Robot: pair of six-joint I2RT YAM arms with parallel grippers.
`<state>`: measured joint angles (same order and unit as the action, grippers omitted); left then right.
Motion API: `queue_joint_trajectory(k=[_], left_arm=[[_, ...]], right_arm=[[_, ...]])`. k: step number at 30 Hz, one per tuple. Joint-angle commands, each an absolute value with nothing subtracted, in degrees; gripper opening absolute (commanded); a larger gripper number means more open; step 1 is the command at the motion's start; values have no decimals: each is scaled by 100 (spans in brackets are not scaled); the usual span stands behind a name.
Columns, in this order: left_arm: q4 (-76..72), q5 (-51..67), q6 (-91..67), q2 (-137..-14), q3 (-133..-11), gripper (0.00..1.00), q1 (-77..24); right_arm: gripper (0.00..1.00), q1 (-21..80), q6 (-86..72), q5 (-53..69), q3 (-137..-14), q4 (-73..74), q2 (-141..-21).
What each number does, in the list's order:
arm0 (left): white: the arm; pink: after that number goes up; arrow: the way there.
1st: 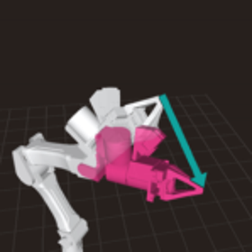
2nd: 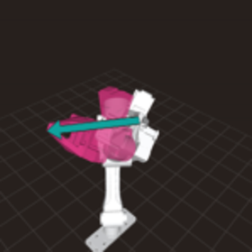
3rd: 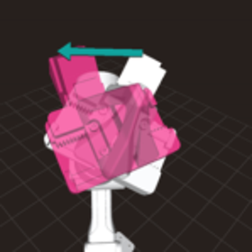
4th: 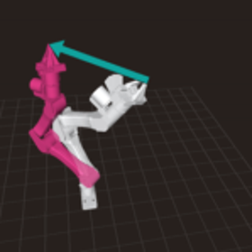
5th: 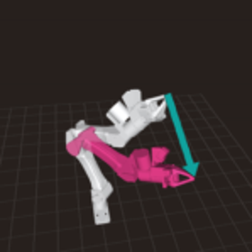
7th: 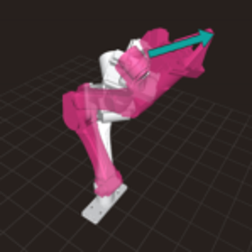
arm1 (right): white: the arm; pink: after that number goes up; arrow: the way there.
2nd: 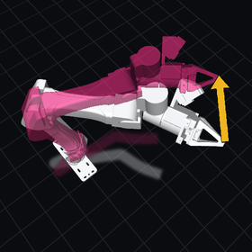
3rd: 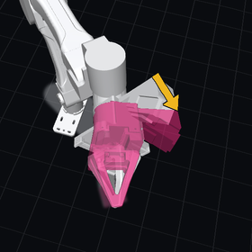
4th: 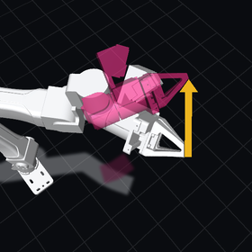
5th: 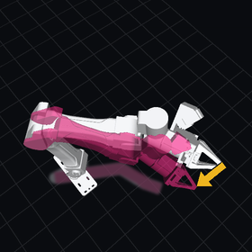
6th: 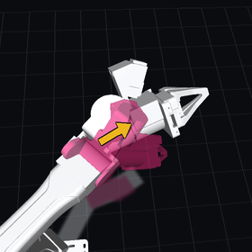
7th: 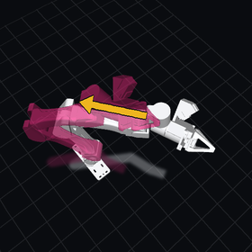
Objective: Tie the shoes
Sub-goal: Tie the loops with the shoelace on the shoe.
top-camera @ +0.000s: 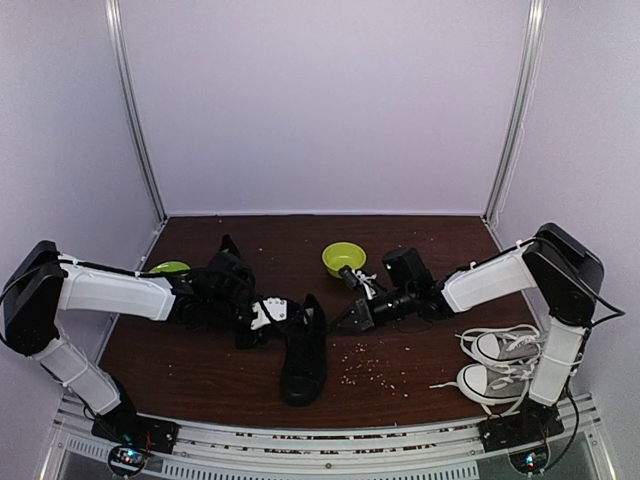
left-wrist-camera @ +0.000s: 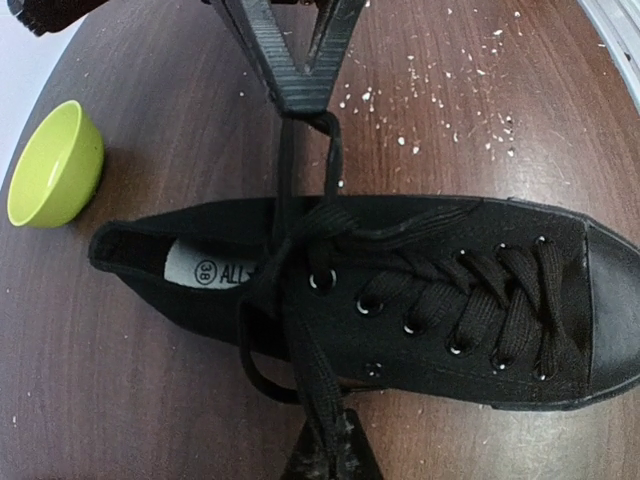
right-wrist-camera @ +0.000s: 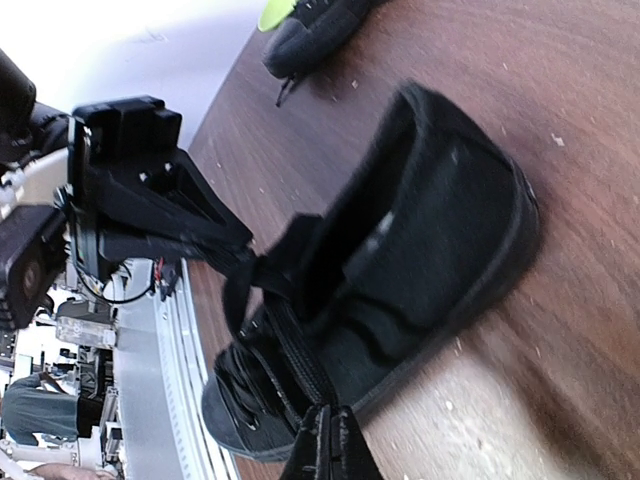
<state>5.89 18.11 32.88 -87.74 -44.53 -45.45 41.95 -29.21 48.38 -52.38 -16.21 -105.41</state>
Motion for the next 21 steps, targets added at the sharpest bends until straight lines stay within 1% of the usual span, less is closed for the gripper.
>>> queue_joint_trajectory(k=[1, 7, 14, 21], left_arm=[[746, 1819, 3127, -8849, -4515, 0, -4509], [982, 1807, 2665, -8922, -4689, 0, -4491], [1035, 1665, 2004, -9044, -4709, 0, -4470], [1185, 1675, 1627, -9338, -4963, 0, -4167]], right_arm=[[0, 4151, -2771, 4645, -5063, -1459, -10252], [0, 4090, -2728, 4514, -4803, -1337, -10123], [0, 4040, -2736, 4407, -4693, -1359, -10278], [0, 3978, -2767, 4241, -4548, -1499, -10369]])
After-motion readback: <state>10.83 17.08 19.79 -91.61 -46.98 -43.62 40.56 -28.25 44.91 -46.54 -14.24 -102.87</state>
